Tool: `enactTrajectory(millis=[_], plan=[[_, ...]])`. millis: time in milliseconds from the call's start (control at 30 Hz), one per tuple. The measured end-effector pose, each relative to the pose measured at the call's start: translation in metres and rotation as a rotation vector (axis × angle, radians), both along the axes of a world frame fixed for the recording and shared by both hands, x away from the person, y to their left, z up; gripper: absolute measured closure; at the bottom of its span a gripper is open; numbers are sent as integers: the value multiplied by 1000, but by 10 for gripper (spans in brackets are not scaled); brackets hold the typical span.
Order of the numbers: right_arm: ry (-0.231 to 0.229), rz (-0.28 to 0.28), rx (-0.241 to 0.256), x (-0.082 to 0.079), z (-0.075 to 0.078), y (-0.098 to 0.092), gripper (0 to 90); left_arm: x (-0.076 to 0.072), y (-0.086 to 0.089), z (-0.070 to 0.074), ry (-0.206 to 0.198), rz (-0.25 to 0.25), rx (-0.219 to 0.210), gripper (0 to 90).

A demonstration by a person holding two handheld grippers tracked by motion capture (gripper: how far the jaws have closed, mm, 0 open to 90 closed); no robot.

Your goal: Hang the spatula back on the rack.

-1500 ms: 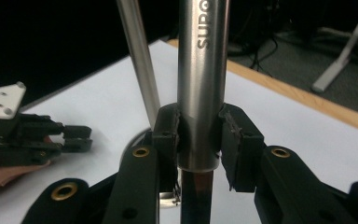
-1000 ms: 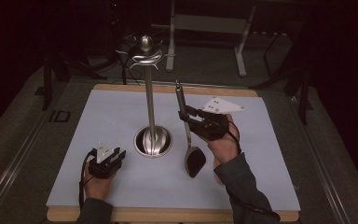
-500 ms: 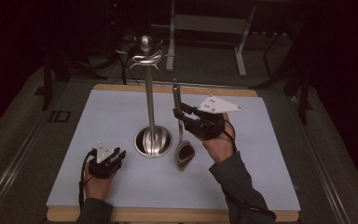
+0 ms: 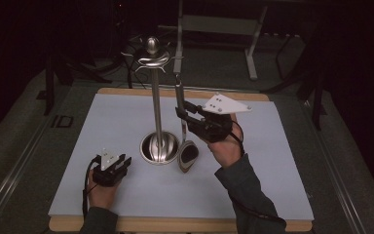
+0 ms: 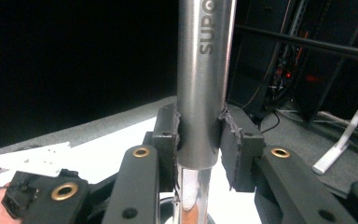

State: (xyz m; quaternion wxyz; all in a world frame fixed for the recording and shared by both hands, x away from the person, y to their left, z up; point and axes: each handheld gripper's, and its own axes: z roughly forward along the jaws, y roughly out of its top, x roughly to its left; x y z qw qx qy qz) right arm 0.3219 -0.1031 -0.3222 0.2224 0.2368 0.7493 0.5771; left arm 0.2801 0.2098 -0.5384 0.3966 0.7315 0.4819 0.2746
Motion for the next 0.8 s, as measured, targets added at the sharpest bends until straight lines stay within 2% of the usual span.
enactTrajectory(millis=[300, 567, 733, 800], plan=[[-19, 11, -2, -5, 9, 14, 696, 0, 0, 0, 2, 1, 1, 697], [-32, -27, -19, -2, 13, 23, 695, 0, 0, 0, 3, 1, 0, 697], [-23, -39, -39, 0, 12, 27, 695, 0, 0, 0, 2, 1, 1, 697], [-4, -60, -45, 4, 9, 29, 695, 0, 0, 0, 2, 1, 1, 697]])
